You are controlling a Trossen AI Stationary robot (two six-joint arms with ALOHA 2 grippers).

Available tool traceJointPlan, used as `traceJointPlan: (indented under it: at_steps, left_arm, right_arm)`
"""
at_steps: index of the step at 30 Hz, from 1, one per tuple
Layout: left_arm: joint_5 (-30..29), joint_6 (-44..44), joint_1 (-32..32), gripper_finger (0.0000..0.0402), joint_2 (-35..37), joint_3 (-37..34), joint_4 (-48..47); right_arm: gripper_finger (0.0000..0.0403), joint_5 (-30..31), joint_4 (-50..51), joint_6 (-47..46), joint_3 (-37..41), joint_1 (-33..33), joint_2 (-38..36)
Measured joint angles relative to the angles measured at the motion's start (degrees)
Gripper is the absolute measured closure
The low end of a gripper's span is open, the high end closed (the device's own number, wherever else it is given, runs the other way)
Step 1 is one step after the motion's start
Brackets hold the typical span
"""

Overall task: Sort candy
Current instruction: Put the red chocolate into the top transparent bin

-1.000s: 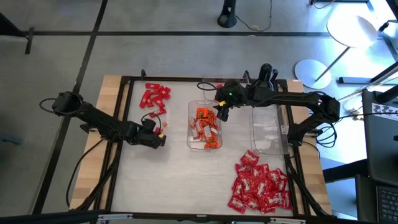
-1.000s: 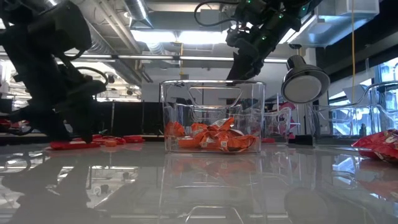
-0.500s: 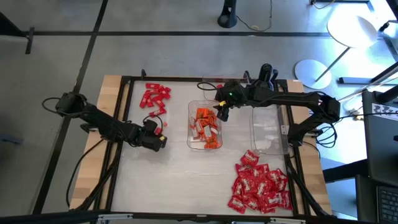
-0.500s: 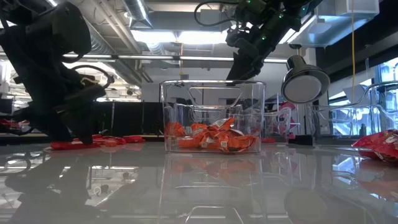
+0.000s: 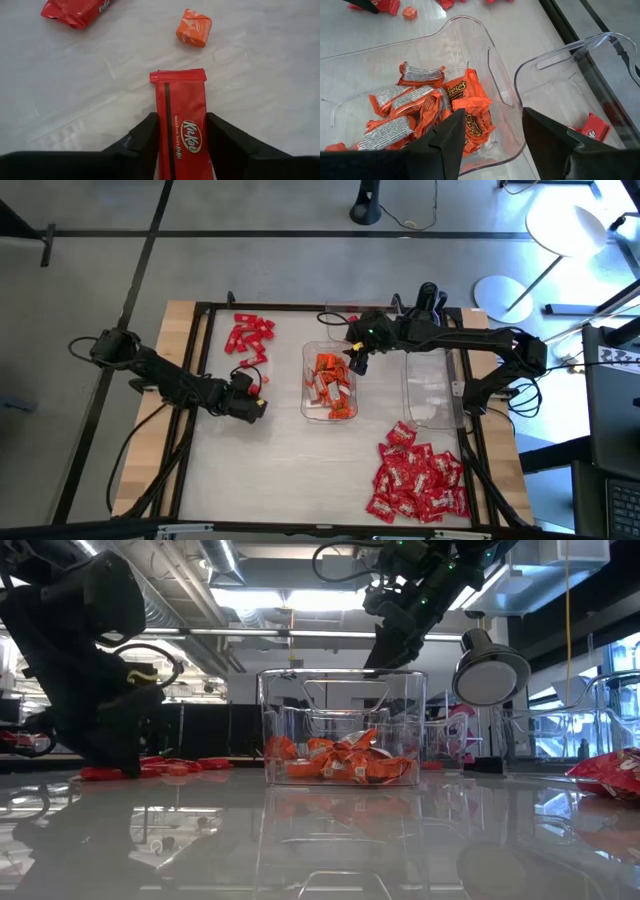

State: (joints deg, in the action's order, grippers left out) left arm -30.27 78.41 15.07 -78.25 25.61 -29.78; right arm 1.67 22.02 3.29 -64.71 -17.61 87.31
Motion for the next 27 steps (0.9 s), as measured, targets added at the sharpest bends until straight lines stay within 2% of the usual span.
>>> traceJointPlan:
  at_steps: [4,11,18,22,27]
  left_arm:
    - [-0.01,-0.24,0.61,0.0282,0.82,0.26,-0.27]
    - [0.47,-2.67,1.38,0.0258,4.85,2.67,0.02]
    - [-0.6,-7.24,2.31,0.0269,10.41,6.26,0.46]
    - [-0.95,-9.52,2.93,0.0265,13.7,8.29,0.46]
    - [-1.13,-14.46,4.1,0.0265,17.02,9.81,2.94]
  right_arm:
    - [0.0207,0.0,0.0,0.0,0.0,0.0,0.0]
    - [0.0207,0.0,-0.08,0.0,0.01,0.0,0.0]
    - [0.0207,-0.05,-0.17,0.02,0.0,0.0,0.0]
    - [0.0207,-4.85,-2.9,1.12,0.0,0.11,0.0]
    - [0.0207,-10.49,-10.22,4.5,0.0,3.22,0.0]
